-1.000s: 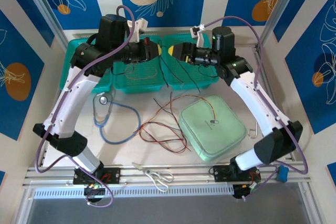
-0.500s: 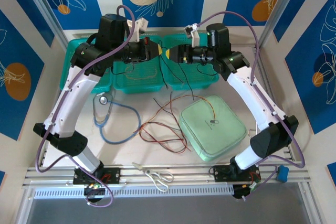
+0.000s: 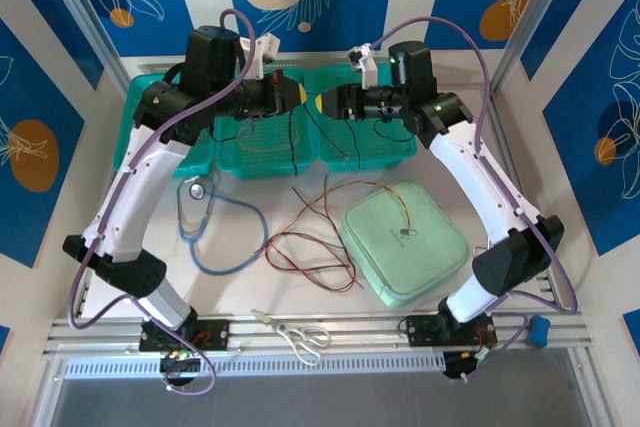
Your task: Untangle the cables
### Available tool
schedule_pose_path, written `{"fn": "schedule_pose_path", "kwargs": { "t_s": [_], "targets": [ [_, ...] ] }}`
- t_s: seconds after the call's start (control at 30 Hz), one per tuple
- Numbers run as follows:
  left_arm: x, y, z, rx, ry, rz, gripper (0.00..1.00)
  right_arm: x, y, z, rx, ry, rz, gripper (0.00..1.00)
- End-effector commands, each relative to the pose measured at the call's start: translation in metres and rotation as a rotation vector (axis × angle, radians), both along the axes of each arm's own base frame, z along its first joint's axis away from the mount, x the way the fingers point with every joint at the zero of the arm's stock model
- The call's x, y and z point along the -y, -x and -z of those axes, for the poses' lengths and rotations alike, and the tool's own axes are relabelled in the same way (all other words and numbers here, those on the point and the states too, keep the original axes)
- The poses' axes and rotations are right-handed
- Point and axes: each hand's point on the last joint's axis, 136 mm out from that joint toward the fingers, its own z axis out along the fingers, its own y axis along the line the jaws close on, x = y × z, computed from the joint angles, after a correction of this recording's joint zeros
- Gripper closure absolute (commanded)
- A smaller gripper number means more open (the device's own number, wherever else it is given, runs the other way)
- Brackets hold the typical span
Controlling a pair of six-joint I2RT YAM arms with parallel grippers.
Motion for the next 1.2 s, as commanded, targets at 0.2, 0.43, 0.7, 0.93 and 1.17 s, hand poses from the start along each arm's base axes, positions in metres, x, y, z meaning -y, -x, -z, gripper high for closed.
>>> {"fn": "schedule_pose_path", "kwargs": {
  "t_s": [0.2, 0.43, 0.7, 0.93, 1.17],
  "targets": [
    [-0.012, 0.008, -0.013, 0.037, 0.02, 0.008, 1.0, -0.002, -0.015, 0.031, -0.028, 0.056, -0.008, 0.45],
    [-0.014, 0.009, -0.009, 0.033, 0.026, 0.002, 1.0, -0.002, -0.004, 0.009, -0.078, -0.086, -0.014, 0.29],
    [-0.016, 0.013, -0.001, 0.016, 0.025, -0.001, 1.0, -0.018, -0.023, 0.017, -0.313, -0.298, 0.061, 0.21],
    [-0.018, 0.017, -0.002, 0.021, 0.033, -0.003, 1.0, -0.051, -0.033, 0.036, -0.486, -0.376, 0.063, 0.22],
    [-0.021, 0.022, 0.0, 0.022, 0.037, -0.005, 1.0, -0.067, -0.051, 0.051, -0.588, -0.486, 0.112, 0.25]
  ]
}}
